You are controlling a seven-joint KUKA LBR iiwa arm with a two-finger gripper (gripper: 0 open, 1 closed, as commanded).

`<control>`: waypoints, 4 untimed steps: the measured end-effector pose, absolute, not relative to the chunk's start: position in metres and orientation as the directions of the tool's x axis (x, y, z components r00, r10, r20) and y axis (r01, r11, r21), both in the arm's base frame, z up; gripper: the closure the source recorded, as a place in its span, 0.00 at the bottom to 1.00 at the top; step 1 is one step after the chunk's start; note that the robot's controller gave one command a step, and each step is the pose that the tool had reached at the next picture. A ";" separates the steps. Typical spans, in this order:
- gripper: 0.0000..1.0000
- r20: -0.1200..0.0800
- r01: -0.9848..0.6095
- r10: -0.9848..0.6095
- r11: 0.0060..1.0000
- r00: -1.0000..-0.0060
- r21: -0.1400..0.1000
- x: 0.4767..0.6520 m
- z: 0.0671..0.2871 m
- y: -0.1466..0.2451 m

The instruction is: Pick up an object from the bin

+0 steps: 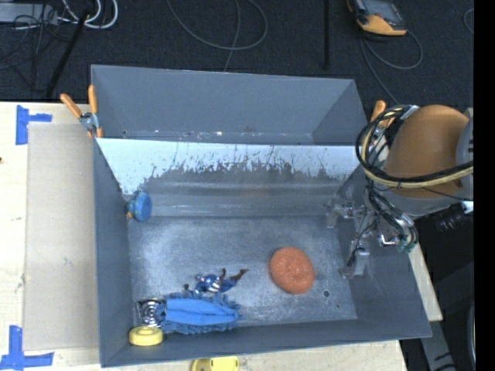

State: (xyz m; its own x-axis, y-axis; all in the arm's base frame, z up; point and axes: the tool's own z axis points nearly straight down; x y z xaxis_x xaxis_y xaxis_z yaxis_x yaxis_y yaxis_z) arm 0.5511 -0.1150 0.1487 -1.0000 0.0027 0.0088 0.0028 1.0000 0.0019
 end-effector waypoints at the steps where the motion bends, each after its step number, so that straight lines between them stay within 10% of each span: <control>1: 0.00 0.001 -0.001 -0.001 1.000 -1.000 0.000 0.553 0.153 -0.115; 4: 0.00 0.003 0.121 0.121 0.993 -0.993 0.000 0.504 0.112 -0.046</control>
Offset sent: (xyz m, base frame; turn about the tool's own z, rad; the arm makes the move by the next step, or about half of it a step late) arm -0.0347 0.0462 -0.0258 0.0179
